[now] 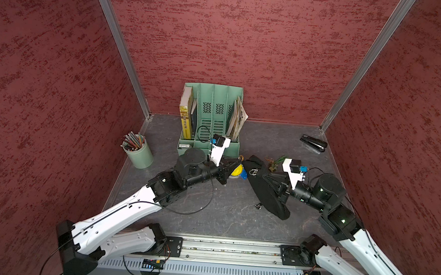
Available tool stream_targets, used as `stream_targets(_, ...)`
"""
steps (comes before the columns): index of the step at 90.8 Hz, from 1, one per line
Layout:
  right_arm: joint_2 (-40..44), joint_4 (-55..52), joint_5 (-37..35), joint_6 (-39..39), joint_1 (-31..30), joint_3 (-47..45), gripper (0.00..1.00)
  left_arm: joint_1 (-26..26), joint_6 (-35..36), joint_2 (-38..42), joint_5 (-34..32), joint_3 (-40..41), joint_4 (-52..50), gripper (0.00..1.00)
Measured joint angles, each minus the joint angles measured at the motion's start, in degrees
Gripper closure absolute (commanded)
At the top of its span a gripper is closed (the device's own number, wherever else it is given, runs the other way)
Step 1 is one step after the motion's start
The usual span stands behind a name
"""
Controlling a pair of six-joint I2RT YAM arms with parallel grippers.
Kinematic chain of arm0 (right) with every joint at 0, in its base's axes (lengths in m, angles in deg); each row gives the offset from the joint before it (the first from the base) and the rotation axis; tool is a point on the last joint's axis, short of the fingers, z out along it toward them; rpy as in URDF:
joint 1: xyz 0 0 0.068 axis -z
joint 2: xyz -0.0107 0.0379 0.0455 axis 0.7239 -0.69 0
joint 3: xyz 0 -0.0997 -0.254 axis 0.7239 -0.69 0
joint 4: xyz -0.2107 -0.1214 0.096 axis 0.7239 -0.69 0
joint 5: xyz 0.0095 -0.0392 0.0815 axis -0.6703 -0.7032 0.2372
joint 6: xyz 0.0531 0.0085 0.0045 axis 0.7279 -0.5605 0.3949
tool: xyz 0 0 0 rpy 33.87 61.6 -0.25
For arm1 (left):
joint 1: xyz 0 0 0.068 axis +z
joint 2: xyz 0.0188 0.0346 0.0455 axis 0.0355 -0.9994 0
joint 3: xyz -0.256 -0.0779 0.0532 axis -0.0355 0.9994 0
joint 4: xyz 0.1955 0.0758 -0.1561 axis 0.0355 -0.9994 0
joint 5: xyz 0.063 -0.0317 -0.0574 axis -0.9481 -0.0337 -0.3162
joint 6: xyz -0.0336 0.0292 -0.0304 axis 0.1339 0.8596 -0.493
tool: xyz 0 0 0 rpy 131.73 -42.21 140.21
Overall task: Remove the decoration from the bag
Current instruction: Remove the decoration item from the bag, then place the bag at the center of the board.
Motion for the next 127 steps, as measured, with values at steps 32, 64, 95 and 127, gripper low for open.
stream_targets(32, -8.5, -4.2, -10.0, 2.2, 0.5, 1.2, 1.0, 6.1, -3.6, 0.2, 5.0, 6.3, 3.6, 0.56)
stream_targets(64, -11.9, -4.3, -12.3, 5.0, 1.4, 1.9, 1.0, 8.0, -4.0, 0.2, 7.0, 7.6, 5.8, 0.54)
stream_targets(95, -12.2, -4.3, -12.3, 5.9, 2.2, 1.9, 1.0, 8.8, -5.1, -0.7, 8.4, 8.4, 6.7, 0.41)
stream_targets(127, -15.0, -4.3, -14.6, 9.6, 4.2, 1.9, 0.99, 8.8, -6.5, -0.7, 9.0, 8.5, 7.3, 0.23)
